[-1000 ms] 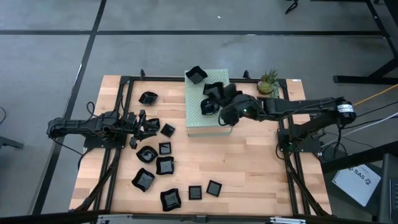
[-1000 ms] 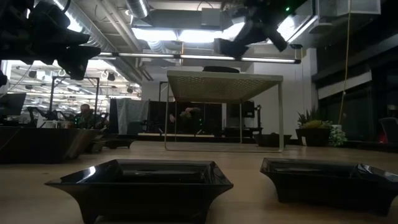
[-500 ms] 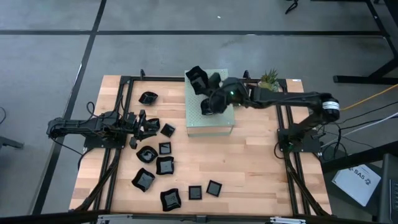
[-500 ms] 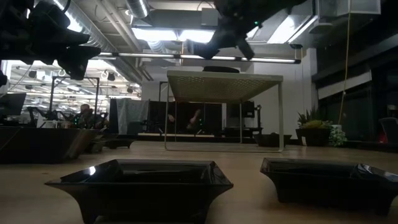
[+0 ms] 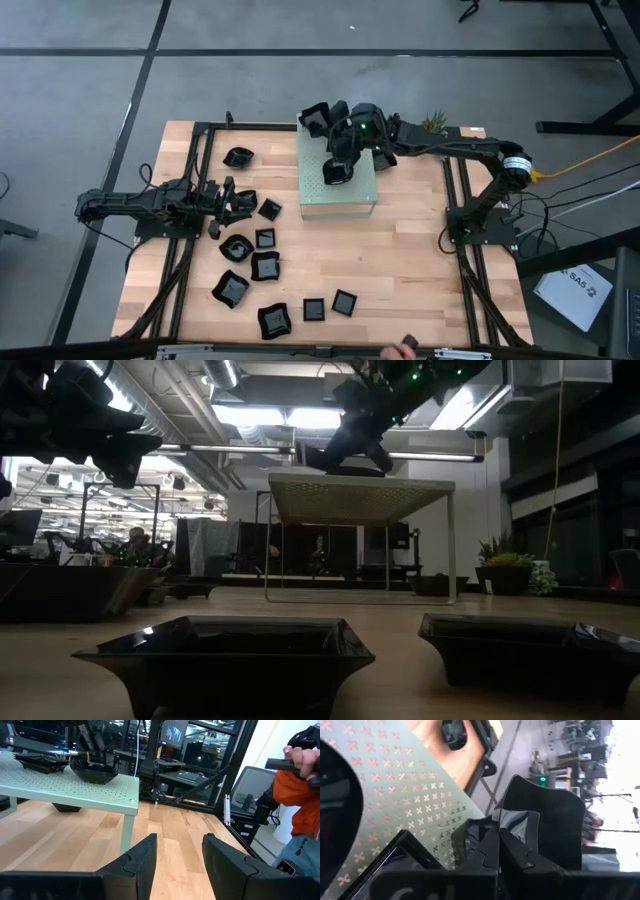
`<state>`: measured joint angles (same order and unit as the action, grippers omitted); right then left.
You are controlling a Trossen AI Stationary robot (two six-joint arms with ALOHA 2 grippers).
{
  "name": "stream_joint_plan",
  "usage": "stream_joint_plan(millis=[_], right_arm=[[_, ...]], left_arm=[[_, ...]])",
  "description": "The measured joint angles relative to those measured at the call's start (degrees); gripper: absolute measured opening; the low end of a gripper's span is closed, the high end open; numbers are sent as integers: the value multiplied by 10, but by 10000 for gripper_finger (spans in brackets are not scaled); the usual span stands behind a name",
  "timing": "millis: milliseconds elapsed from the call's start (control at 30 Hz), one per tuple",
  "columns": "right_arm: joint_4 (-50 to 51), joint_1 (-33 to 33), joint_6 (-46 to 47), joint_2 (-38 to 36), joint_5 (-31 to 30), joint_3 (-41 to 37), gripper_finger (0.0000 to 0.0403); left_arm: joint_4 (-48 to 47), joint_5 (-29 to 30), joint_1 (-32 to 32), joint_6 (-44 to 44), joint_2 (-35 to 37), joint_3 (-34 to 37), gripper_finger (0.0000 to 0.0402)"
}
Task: Pick & Place Mini shaped plates
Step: Stack the black distorted square plate on top of the black distorted square plates on the shelf
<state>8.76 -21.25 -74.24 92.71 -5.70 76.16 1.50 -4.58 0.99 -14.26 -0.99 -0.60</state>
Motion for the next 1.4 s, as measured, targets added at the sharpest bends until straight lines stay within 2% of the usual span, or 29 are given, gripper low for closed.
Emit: stream_joint_plan(millis=[100,300,567,867,1400], right_arm=[[8,-18,-19,9,30,10,3],[21,-46,-58,10,52,11,3],[23,-72,-42,10,114,11,4],[23,-98,-40,14,161,11,34],[-17,-110,-45,45,180,11,10]], left_arm=[[0,0,0,0,0,0,152],[0,0,0,0,0,0,152],[0,0,0,0,0,0,152],[0,0,0,0,0,0,152],[0,0,0,0,0,0,152]])
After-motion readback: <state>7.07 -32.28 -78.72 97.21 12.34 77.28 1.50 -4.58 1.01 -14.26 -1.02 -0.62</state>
